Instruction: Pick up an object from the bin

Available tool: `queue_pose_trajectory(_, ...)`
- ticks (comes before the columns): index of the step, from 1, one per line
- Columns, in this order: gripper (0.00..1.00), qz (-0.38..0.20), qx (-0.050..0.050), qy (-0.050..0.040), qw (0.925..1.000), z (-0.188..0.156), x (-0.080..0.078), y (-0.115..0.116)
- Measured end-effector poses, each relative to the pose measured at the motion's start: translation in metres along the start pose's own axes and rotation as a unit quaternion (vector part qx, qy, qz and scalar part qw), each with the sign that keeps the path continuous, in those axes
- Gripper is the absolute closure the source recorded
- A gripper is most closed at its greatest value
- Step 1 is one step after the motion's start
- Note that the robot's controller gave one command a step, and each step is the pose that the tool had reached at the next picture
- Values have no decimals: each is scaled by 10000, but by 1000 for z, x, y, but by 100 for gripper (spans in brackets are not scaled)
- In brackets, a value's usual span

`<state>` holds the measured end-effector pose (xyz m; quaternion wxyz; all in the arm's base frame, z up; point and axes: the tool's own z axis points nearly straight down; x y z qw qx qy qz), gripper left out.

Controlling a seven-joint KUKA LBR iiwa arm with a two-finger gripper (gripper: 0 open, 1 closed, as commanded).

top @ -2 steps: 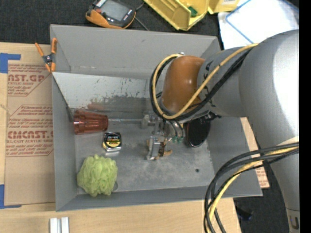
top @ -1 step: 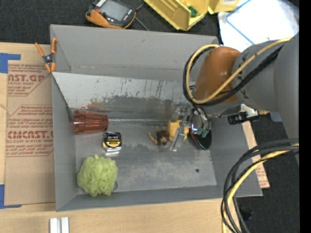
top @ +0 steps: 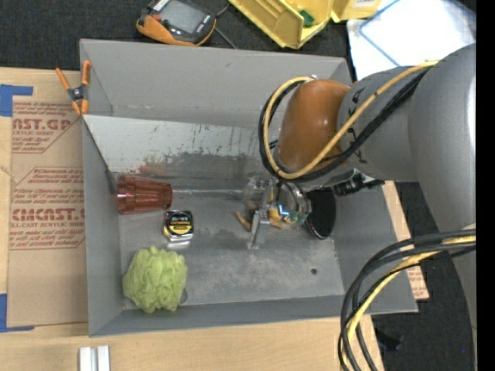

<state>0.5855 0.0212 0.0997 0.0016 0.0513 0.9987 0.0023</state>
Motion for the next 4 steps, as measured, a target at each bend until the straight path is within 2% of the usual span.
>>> queue_pose_trajectory(1, 0, 1137, 19, -57, 9935, 30, -13, -58)
queue_pose_trajectory(2, 100, -332, -10, -32, 9994, 28, -8, 0)
queue_pose_trajectory(4, 100, -331, -10, -28, 9994, 14, -7, 0)
